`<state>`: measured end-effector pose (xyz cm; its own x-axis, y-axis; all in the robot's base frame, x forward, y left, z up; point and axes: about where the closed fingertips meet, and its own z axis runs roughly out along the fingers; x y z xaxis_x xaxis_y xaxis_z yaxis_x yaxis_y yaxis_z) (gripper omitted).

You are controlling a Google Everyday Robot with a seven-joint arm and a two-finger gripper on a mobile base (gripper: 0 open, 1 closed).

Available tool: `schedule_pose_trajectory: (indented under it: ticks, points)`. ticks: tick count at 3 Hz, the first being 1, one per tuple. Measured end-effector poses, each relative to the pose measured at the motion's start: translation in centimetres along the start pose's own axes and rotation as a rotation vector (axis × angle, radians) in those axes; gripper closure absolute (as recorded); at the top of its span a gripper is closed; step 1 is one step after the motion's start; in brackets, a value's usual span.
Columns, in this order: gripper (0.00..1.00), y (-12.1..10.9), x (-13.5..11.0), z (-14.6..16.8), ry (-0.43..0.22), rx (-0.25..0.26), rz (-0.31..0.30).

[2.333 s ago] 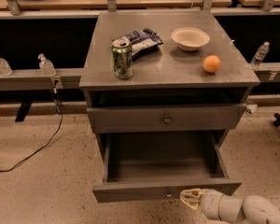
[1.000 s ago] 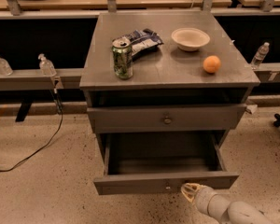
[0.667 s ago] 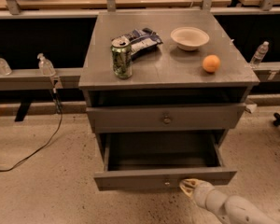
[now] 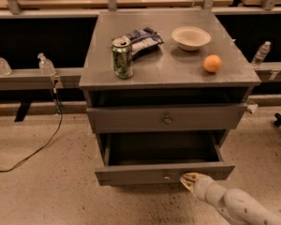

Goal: Close middle drawer

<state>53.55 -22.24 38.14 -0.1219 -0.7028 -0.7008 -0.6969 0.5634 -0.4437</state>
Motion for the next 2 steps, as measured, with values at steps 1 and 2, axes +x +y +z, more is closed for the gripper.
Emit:
schedule_pose_trajectory:
  ticks: [1, 2]
  points:
    - [1.0, 0.0, 0.0, -0.1, 0.0, 0.0, 0.0]
    - [1.0, -3.0, -1.5, 1.7, -0.033, -0.014, -0.01]
